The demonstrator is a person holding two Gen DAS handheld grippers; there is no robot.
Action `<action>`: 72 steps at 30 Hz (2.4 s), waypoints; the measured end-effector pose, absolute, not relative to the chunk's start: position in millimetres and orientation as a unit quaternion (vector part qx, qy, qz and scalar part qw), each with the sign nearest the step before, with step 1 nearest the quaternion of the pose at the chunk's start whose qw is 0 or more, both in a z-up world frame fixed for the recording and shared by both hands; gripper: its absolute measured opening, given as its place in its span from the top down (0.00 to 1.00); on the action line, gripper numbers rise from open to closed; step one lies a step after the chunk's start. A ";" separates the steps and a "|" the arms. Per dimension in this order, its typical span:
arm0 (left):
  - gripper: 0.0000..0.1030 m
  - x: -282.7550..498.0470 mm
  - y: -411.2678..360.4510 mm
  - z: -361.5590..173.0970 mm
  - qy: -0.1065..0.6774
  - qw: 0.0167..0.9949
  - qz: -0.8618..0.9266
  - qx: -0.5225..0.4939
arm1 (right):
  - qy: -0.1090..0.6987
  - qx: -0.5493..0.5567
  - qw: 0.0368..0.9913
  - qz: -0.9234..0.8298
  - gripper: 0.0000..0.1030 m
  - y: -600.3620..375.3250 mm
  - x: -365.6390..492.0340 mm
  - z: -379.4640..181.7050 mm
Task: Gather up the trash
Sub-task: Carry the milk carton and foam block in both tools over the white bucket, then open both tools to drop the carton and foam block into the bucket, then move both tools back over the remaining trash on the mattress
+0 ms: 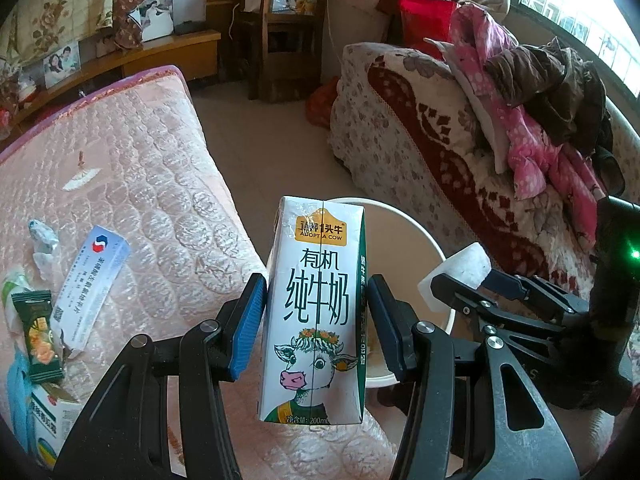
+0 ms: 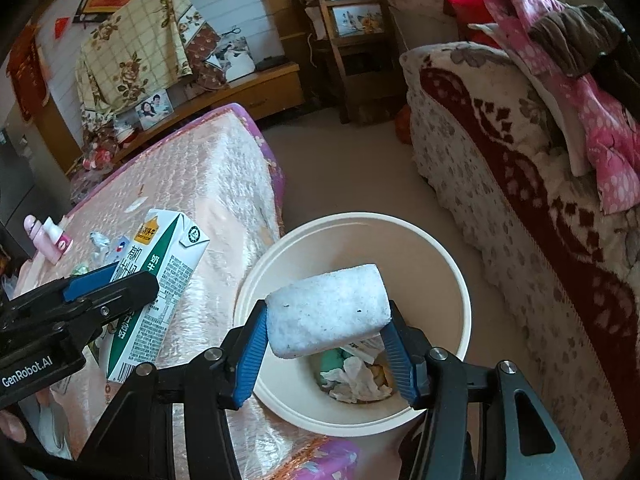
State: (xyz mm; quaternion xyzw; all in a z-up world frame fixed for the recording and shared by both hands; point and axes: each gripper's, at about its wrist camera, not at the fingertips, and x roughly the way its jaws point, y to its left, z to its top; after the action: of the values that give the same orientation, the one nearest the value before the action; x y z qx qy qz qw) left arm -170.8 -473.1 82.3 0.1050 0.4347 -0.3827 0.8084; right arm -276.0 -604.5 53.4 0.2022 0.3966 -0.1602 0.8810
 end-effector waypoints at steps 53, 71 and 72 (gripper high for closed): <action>0.42 -168.1 -388.0 107.3 0.407 0.845 -0.337 0.080 | 0.393 0.199 0.888 -0.134 0.33 -553.1 -262.9 65.2; 0.42 -151.3 -249.9 89.9 0.426 0.863 -0.248 0.114 | 0.405 0.155 0.900 -0.048 0.31 -455.4 -220.5 80.3; 0.42 -147.9 -241.7 83.2 0.431 0.863 -0.237 0.120 | 0.406 0.152 0.900 -0.042 0.31 -449.6 -217.7 80.9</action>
State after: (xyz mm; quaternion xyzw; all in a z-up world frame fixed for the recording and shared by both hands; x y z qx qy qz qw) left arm -147.9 -241.7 83.2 0.1196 0.4310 -0.2366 0.8625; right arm -217.7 -449.6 80.9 0.1517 0.4059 -0.0424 0.9002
